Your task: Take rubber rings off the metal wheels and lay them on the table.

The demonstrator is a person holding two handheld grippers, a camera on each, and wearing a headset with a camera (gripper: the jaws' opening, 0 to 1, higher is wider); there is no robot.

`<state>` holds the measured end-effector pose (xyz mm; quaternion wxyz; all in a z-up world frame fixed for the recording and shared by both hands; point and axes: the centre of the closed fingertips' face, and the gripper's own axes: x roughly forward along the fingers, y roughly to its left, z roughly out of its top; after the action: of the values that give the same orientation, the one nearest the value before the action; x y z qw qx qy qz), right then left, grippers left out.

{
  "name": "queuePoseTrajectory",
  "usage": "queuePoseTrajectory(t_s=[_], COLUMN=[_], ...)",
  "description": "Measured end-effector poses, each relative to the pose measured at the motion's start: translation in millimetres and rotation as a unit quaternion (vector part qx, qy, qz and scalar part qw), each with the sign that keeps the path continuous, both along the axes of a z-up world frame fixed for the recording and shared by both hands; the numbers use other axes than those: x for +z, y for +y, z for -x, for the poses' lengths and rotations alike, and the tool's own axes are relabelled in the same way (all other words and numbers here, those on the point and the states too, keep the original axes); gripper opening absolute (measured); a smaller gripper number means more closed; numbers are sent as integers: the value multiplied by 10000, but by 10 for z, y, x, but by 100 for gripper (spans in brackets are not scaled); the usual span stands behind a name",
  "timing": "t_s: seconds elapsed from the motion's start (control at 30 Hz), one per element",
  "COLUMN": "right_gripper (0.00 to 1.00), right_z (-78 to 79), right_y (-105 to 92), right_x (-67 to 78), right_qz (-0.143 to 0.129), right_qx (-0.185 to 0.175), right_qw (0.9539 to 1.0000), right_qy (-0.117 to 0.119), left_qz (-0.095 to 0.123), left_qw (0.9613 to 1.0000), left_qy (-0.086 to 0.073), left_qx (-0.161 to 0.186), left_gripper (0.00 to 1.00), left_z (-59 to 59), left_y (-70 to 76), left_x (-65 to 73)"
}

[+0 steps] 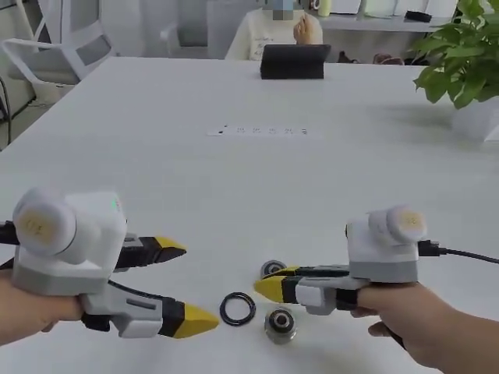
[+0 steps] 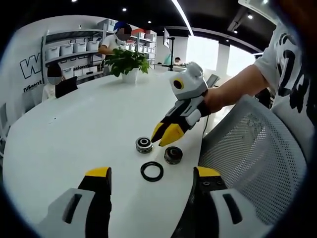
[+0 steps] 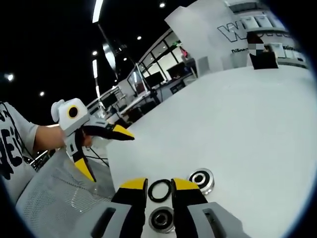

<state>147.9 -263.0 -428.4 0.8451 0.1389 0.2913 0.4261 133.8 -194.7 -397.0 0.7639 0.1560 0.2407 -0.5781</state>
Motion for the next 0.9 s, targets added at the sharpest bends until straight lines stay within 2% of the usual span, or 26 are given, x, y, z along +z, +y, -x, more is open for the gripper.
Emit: queuePoseTrajectory(t_s=[0.37, 0.57, 0.7, 0.9], right_gripper=[25, 31, 33, 40], right_z=[19, 24, 41, 70], right_y=[-137, -257, -306, -383], right_x=[120, 179, 218, 241], right_qz=[62, 299, 332, 612], right_qx=[-152, -240, -272, -247], right_qw=[9994, 9972, 9965, 9927], right_qy=[-306, -640, -722, -1009], left_qz=[79, 115, 124, 156], left_qw=[10000, 9999, 9998, 9997], left_qy=[-52, -74, -97, -112], left_qx=[13, 55, 79, 122], left_gripper=[65, 65, 65, 65], left_z=[-19, -30, -42, -46], left_y=[-51, -45, -38, -35], left_x=[84, 118, 135, 167])
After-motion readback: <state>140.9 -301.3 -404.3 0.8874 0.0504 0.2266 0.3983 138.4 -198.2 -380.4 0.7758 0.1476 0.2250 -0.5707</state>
